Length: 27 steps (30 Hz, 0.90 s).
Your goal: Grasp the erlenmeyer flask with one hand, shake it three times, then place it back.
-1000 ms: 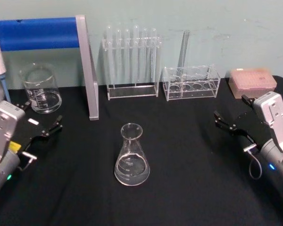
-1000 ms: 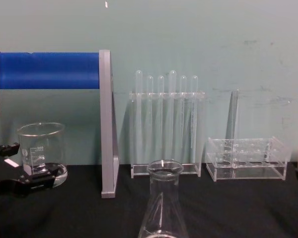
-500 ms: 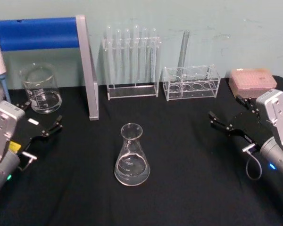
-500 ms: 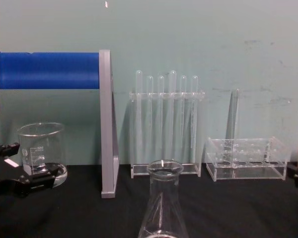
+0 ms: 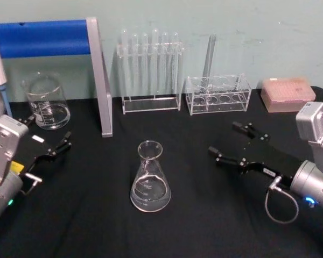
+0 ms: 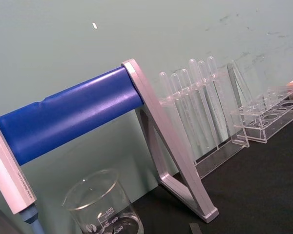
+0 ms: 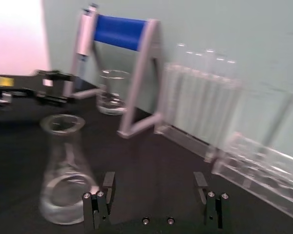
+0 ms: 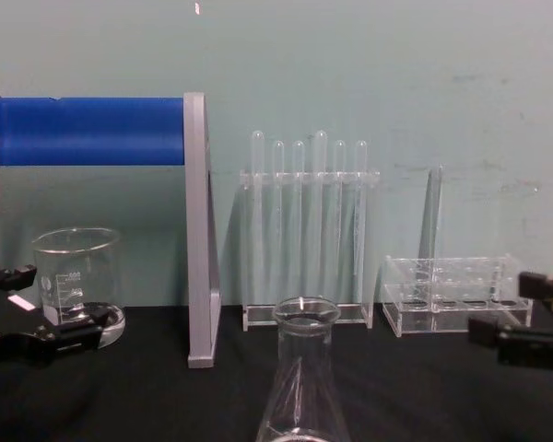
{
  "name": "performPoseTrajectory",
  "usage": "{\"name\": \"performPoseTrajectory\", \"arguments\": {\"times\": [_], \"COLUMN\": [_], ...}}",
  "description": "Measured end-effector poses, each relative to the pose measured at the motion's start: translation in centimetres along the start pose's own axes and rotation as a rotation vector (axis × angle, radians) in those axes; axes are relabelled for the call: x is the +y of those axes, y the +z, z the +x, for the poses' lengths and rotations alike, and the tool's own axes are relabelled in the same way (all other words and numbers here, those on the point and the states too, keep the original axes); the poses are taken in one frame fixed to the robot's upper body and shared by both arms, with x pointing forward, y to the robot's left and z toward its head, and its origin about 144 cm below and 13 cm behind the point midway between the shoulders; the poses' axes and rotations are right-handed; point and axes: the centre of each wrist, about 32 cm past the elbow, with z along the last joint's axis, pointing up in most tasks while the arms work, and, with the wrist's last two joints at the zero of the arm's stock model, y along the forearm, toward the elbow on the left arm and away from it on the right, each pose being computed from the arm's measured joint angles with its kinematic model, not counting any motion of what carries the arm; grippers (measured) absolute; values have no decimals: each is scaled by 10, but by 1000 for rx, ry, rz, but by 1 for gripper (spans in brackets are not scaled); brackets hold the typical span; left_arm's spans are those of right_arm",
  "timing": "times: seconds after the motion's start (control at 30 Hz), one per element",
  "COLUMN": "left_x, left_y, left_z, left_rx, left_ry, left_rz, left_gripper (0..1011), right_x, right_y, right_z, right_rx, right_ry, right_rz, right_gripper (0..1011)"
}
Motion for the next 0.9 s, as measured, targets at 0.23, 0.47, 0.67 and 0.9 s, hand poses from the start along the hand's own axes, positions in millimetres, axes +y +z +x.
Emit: {"name": "performPoseTrajectory", "arguments": {"times": [0.23, 0.47, 0.67, 0.9], "left_x": [0, 0, 0, 0], "left_y": [0, 0, 0, 0], "left_z": [0, 0, 0, 0], "left_rx": [0, 0, 0, 0], "left_ry": [0, 0, 0, 0], "left_rz": [0, 0, 0, 0], "left_gripper": [1001, 1001, 1001, 1001], "right_x": [3, 11, 20, 35], "right_y": [6, 6, 7, 6], "right_z": [-11, -22, -27, -31], "right_rx": [66, 99, 108, 94], "right_ry": [150, 226, 273, 312], "right_rz": [2, -3, -4, -12], "right_gripper": [1002, 1003, 1003, 1003]}}
